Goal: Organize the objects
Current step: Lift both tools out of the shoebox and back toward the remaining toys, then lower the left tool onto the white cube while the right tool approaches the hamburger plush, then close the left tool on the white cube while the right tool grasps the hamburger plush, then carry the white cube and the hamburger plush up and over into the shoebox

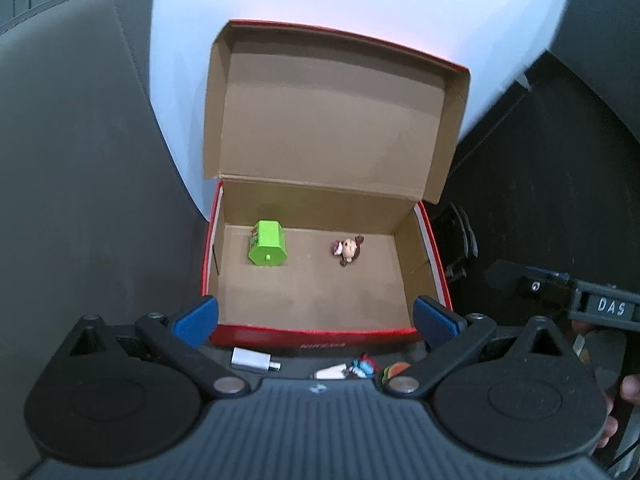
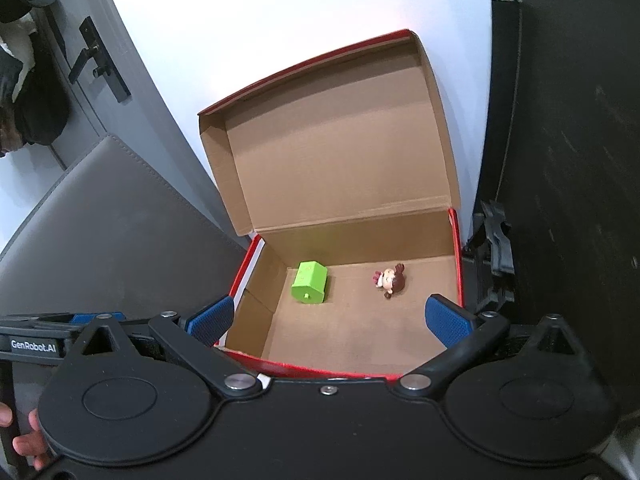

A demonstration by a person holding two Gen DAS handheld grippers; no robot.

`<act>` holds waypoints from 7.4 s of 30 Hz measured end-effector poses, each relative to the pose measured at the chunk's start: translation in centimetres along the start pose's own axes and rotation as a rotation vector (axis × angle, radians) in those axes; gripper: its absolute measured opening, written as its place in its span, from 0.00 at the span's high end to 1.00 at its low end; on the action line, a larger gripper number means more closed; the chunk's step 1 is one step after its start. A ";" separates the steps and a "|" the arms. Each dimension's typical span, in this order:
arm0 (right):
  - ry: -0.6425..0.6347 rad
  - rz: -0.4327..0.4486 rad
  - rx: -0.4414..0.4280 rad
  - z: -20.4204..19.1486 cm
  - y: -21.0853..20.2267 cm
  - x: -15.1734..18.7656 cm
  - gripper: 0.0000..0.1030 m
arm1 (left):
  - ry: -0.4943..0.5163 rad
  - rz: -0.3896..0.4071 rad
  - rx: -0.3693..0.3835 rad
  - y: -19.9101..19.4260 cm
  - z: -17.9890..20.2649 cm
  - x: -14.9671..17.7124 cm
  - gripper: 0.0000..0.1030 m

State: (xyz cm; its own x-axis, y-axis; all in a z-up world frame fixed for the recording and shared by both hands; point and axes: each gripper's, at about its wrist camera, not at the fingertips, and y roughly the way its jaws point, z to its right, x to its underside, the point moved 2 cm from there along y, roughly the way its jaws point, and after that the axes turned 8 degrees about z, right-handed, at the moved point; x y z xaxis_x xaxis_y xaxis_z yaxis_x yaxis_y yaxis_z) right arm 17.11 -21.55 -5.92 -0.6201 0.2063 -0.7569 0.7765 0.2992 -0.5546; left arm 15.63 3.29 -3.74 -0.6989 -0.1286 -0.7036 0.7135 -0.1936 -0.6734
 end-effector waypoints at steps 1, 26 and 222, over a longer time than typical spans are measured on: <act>0.009 0.002 -0.001 0.1 -0.2 0.2 0.00 | 0.008 -0.004 0.001 0.0 0.1 0.2 0.00; 0.079 -0.014 0.053 1.3 -4.4 3.3 0.00 | 0.129 -0.075 0.031 -1.1 2.1 3.3 0.00; 0.174 -0.034 0.250 -0.5 2.6 11.2 0.61 | 0.041 -0.151 -0.084 6.4 -0.9 8.8 0.58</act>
State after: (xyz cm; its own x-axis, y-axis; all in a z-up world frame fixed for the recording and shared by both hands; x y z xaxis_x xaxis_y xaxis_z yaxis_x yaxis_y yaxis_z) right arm 12.08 -18.03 -15.69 -0.6395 0.3628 -0.6779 0.7451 0.0749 -0.6628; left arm 14.06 1.81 -14.43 -0.7973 -0.0641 -0.6002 0.6031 -0.1253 -0.7878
